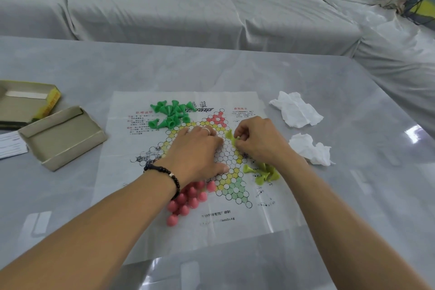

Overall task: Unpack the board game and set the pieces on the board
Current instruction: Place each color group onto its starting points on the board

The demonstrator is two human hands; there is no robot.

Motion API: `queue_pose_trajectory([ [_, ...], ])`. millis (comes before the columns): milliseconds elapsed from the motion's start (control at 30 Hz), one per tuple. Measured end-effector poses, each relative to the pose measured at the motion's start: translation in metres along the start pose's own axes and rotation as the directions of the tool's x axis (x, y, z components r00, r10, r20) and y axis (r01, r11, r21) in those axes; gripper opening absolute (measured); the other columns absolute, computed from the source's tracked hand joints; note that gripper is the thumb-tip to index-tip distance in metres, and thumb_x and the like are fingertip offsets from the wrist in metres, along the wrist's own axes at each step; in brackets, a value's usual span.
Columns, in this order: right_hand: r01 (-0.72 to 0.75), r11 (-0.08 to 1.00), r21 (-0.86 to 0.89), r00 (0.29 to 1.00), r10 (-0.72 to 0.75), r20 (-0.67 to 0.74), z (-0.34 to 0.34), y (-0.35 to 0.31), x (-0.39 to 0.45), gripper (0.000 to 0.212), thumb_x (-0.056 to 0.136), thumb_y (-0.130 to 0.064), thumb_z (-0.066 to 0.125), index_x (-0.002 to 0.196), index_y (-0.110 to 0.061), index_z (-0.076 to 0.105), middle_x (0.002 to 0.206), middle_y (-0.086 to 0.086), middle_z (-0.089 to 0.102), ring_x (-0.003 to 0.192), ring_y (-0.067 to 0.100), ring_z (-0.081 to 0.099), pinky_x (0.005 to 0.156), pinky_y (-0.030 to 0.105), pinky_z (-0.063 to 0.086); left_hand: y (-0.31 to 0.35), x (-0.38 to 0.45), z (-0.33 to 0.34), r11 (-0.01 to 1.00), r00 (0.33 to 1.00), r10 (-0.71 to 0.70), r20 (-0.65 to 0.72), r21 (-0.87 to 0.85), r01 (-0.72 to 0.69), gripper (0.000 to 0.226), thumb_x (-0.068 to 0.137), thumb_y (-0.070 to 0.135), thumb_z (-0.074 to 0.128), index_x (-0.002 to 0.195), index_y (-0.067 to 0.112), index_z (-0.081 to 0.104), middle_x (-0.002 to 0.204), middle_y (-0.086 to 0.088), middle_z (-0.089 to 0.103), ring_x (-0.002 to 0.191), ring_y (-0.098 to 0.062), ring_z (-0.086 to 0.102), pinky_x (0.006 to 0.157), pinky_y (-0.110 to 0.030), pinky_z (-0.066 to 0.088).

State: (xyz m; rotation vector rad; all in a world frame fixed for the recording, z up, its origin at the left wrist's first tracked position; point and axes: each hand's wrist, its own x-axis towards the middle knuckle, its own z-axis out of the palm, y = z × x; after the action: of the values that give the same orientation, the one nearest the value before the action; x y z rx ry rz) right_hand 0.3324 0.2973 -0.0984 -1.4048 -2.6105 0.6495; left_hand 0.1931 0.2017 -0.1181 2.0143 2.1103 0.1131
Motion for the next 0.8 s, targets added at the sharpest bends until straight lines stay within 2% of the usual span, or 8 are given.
queue_pose_trajectory([
  [233,-0.007,1.000,-0.008,1.000,0.007,0.001,0.006,-0.001,0.000,0.012,0.079,-0.015,0.063,0.085,-0.023,0.069,0.077,-0.005,0.067,0.076,0.015,0.064,0.066,0.026,0.052,0.000,0.000,0.002,1.000,1.000,0.000,-0.014,0.008,0.000,0.065,0.079,0.067,0.056,0.132,0.029,0.052,0.143,0.004,0.043,0.130,-0.017,0.038,0.111,-0.045,0.026],
  [367,-0.003,1.000,0.009,1.000,0.003,-0.013,0.002,-0.003,-0.005,0.011,0.079,-0.019,0.065,0.089,-0.025,0.069,0.077,-0.010,0.067,0.081,0.013,0.063,0.076,0.032,0.053,-0.001,0.000,0.002,1.000,1.000,-0.005,-0.013,0.011,0.005,0.066,0.079,0.067,0.056,0.132,0.030,0.051,0.143,0.004,0.042,0.131,-0.017,0.038,0.112,-0.045,0.026],
  [467,-0.006,0.998,0.066,0.997,0.010,-0.073,-0.009,0.002,-0.016,0.014,0.078,-0.017,0.060,0.080,-0.029,0.067,0.077,-0.014,0.065,0.080,0.010,0.061,0.077,0.034,0.054,-0.001,-0.001,0.003,1.000,1.000,0.000,-0.014,0.012,0.000,0.065,0.079,0.067,0.056,0.133,0.030,0.051,0.144,0.004,0.042,0.131,-0.017,0.038,0.112,-0.046,0.026],
  [533,0.004,0.997,0.080,0.999,-0.001,-0.047,-0.016,0.007,-0.028,0.014,0.077,-0.018,0.061,0.077,-0.030,0.067,0.079,-0.016,0.065,0.080,0.006,0.060,0.079,0.034,0.054,-0.001,-0.001,0.003,1.000,1.000,0.004,-0.006,0.012,-0.004,0.065,0.079,0.067,0.055,0.132,0.030,0.051,0.145,0.004,0.041,0.132,-0.017,0.038,0.112,-0.046,0.025],
  [600,0.040,0.998,0.052,0.999,-0.041,0.022,-0.021,0.008,-0.040,0.009,0.076,-0.023,0.067,0.082,-0.029,0.069,0.085,-0.017,0.064,0.086,0.006,0.058,0.085,0.035,0.051,-0.001,-0.002,0.003,1.000,1.000,0.008,0.002,0.008,-0.008,0.063,0.080,0.067,0.054,0.131,0.031,0.051,0.145,0.005,0.041,0.132,-0.016,0.037,0.112,-0.047,0.024],
  [667,0.057,0.998,-0.038,0.993,-0.053,0.105,-0.021,0.009,-0.049,0.016,0.074,-0.031,0.072,0.090,-0.028,0.070,0.092,-0.015,0.059,0.097,0.009,0.051,0.092,0.035,0.043,-0.001,-0.003,0.002,1.000,1.000,0.016,0.002,0.004,-0.016,0.062,0.080,0.066,0.054,0.130,0.030,0.051,0.143,0.006,0.042,0.132,-0.016,0.037,0.112,-0.047,0.024],
  [800,0.102,0.974,-0.200,0.990,-0.079,0.121,-0.011,0.012,-0.050,0.016,0.078,-0.036,0.070,0.093,-0.031,0.069,0.102,-0.009,0.059,0.108,0.014,0.042,0.089,0.033,0.028,0.001,-0.003,-0.001,1.000,1.000,0.020,0.011,0.003,-0.020,0.065,0.082,0.064,0.055,0.134,0.026,0.044,0.145,0.003,0.040,0.131,-0.019,0.038,0.112,-0.044,0.026],
])
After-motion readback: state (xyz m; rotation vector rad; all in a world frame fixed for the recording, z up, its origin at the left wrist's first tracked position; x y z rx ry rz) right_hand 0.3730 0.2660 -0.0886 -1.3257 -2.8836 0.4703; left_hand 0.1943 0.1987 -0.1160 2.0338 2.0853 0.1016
